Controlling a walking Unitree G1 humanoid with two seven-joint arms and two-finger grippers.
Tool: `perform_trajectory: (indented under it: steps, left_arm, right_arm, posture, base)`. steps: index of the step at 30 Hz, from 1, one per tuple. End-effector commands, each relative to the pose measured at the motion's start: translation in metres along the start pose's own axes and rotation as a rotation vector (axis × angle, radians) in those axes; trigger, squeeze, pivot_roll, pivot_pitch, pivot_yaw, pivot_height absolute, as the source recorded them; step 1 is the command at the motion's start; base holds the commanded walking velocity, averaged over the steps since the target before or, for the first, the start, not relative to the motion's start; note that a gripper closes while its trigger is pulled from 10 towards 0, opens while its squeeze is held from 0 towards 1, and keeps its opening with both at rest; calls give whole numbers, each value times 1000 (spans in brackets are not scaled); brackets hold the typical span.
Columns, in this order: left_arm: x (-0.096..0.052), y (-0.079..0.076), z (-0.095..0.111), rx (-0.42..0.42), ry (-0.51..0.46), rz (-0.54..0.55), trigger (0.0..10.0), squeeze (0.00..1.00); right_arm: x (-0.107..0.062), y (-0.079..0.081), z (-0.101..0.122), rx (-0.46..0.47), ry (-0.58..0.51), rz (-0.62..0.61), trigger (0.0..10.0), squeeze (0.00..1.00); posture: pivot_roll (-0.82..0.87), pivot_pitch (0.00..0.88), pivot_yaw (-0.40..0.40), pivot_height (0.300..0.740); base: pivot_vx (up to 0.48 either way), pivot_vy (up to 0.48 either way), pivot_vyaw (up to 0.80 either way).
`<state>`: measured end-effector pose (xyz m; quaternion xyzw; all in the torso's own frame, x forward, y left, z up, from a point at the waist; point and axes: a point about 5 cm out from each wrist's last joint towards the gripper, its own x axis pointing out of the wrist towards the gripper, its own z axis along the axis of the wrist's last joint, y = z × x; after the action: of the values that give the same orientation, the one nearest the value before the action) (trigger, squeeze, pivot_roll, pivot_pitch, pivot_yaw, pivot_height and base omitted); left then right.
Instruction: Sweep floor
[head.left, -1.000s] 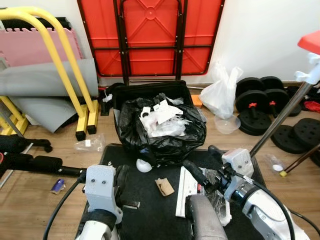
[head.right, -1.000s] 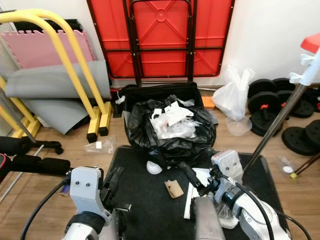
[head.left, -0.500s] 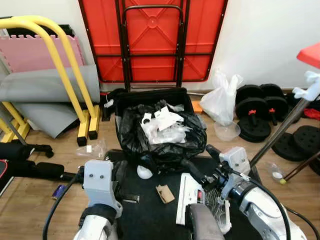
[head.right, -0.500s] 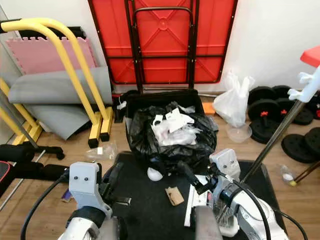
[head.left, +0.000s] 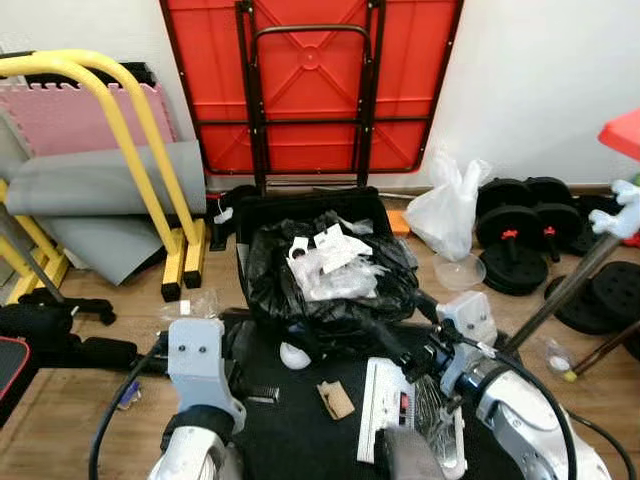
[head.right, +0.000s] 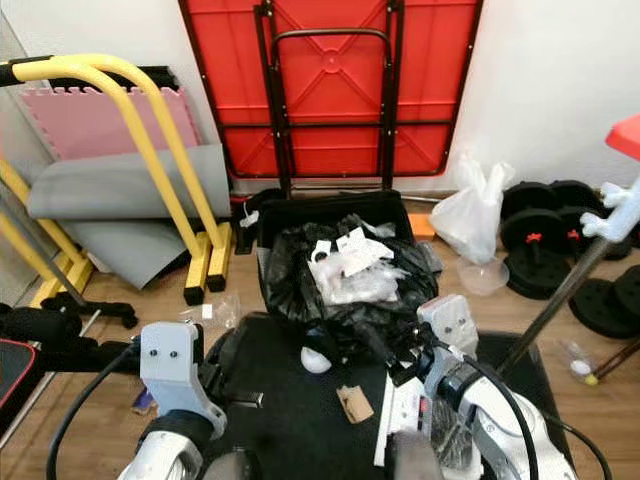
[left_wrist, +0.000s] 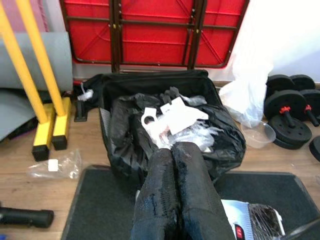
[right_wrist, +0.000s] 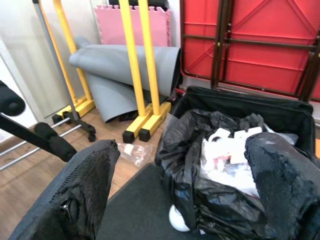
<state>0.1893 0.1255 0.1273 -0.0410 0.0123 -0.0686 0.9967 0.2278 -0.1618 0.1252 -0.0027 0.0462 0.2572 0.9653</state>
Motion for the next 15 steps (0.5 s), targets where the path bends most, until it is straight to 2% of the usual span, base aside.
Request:
perform_trajectory:
  steps: [1, 15]
  left_arm:
    - [-1, 2, -4, 9, 21, 3, 10000, 0]
    - [-1, 2, -4, -14, 14, -13, 10000, 0]
  right_arm:
    - [1, 0, -3, -1, 10, 3, 10000, 0]
    - [1, 0, -4, 0, 11, 6, 10000, 0]
  posture:
    - [-89, 0, -26, 660]
    - [-88, 0, -27, 685]
  base:
    - [0, 0, 0]
    - [0, 0, 0]
